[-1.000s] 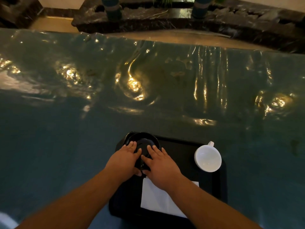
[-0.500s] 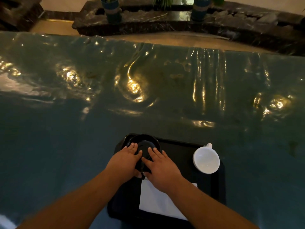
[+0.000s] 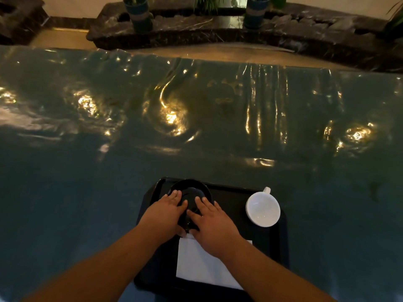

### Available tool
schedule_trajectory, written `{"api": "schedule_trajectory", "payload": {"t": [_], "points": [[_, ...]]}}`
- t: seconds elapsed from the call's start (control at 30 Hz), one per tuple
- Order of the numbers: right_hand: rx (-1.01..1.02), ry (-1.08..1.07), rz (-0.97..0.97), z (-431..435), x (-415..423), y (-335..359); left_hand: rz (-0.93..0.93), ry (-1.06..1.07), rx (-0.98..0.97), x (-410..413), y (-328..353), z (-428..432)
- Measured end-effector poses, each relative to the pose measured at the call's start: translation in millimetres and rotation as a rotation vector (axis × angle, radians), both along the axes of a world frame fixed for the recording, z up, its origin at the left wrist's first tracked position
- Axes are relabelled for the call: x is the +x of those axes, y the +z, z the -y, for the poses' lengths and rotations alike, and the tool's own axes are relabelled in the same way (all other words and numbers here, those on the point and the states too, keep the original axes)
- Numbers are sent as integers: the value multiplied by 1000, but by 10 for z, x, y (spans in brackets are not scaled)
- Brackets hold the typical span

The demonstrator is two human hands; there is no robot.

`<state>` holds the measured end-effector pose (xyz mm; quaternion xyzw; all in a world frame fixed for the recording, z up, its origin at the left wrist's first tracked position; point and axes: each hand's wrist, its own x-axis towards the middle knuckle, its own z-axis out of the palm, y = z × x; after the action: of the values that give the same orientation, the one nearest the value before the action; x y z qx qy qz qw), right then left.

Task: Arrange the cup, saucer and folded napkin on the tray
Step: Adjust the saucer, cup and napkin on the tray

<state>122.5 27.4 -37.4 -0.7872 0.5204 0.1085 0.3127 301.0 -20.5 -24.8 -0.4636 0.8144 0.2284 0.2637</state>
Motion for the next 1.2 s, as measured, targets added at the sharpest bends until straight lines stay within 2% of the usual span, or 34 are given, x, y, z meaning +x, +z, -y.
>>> {"api": "schedule_trajectory", "payload": {"t": [0.77,1.2], "points": [[-4,-43,-34,-181,-347,19,10,-69,-8,-402,36,-82],[43,-37,-112,-153,-371,198,114,-126,10,-617,114,-38]]}}
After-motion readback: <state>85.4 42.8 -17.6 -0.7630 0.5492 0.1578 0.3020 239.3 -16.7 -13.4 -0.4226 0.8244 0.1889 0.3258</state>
